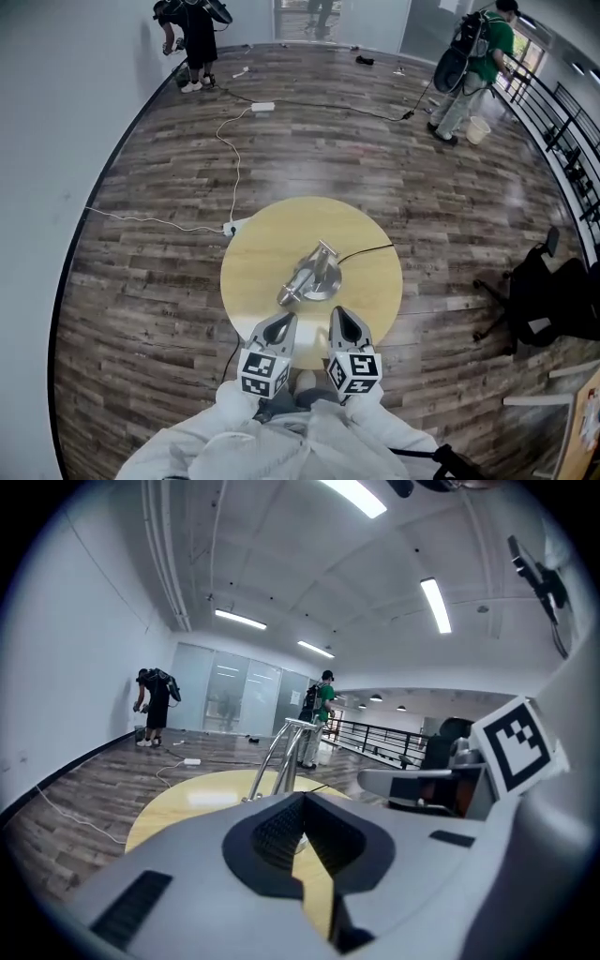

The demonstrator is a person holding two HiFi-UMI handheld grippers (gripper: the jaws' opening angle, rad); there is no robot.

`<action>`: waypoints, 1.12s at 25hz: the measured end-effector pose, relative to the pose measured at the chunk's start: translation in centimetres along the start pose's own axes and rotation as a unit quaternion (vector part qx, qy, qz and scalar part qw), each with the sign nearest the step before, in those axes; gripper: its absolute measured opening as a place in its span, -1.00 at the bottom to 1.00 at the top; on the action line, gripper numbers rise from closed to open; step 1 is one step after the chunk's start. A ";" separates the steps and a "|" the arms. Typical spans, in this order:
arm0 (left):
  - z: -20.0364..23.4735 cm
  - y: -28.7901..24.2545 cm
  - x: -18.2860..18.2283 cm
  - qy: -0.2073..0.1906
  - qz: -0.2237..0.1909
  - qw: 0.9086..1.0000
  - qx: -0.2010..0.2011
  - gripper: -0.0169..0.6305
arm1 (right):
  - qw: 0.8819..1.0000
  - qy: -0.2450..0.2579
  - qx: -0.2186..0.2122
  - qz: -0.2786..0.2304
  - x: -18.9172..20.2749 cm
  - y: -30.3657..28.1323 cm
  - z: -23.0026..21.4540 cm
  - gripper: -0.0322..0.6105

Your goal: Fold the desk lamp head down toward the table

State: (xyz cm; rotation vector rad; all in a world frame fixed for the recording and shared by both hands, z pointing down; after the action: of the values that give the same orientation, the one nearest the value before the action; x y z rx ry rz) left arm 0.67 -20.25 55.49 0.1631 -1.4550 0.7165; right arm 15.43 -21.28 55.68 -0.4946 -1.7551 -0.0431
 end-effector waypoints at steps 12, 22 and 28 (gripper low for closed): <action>-2.2 8.0 2.1 -0.043 -0.003 0.999 0.029 -0.94 | 0.999 -0.023 0.042 -0.009 3.0 7.4 5.6 -0.86; -1.5 13.8 2.9 -0.029 0.002 1.000 0.008 -0.94 | 0.999 -0.011 0.049 -0.017 3.9 12.2 11.1 -0.86; -2.1 14.6 2.4 -0.027 -0.004 1.000 0.014 -0.94 | 0.999 0.007 0.043 -0.024 2.8 12.5 11.9 -0.86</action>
State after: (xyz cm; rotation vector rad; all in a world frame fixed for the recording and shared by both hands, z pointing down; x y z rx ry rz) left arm -5.41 -6.89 52.88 0.2109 -1.4946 0.7318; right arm 8.41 -5.62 52.43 -0.3877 -1.7472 -0.0046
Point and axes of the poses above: the fingertips, and each gripper's own axes: y backward along the fingers, z to its left, x out of its underside, the point moved 6 cm from there along y, backward along the fingers, and after that the axes turned 2 degrees about -y, right-handed, at the moved point
